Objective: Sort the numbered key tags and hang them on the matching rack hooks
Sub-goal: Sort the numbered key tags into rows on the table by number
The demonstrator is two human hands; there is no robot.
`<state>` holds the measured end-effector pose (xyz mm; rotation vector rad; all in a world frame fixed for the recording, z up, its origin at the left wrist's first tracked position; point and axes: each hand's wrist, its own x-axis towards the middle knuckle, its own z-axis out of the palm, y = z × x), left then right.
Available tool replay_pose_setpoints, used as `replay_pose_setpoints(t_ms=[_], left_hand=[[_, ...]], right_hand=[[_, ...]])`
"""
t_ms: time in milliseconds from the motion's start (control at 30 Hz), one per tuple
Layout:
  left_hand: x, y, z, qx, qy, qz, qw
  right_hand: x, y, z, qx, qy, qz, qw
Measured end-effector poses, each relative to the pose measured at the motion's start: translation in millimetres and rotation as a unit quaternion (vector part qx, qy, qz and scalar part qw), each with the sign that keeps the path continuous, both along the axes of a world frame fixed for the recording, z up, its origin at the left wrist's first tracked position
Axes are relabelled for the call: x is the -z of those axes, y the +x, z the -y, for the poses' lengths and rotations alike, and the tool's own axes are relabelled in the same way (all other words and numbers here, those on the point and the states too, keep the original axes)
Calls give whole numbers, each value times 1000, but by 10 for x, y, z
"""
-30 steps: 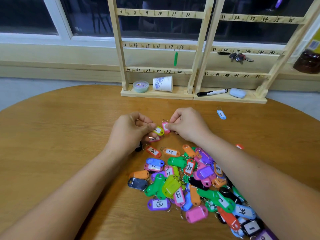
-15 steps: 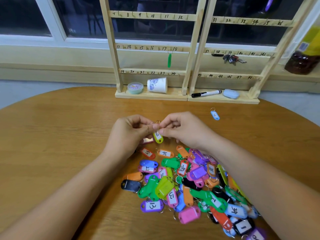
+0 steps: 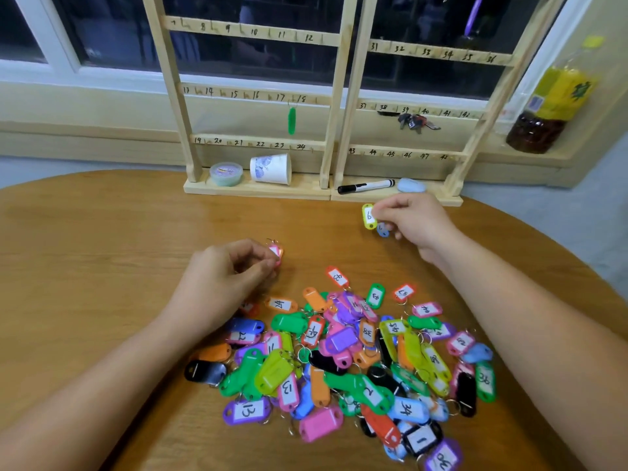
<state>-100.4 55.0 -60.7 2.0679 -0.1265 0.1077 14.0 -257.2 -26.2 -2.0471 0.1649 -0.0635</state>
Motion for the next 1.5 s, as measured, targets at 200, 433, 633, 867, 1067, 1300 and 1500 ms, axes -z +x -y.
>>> replay_pose_setpoints(t_ms=[200,433,633,867,1067,1300,1500], left_hand=[[-3,9,21,5,73,33,997],[-21,10,13,1,104,45,994],[-51,-52,61,14,108,40,993],[-178,-205,171,59,163,70,982],[-181,-412,374,127,175,91,972],[-99,-323,661,195,213,147,946],[-77,-221,1130,264,250,191,912]], right_hand=[[163,244,249,51,-32,-42,997],[348,321,271,52,-80,-26,995],[268,83,312,30,-98,12,995],[64,-756,607,-69,-183,64,979],[111,-1426,1005,-125,-225,40,965],[272,-1894,1340,-114,-199,-4,973],[306,-1999,1357,-103,-197,8,975]])
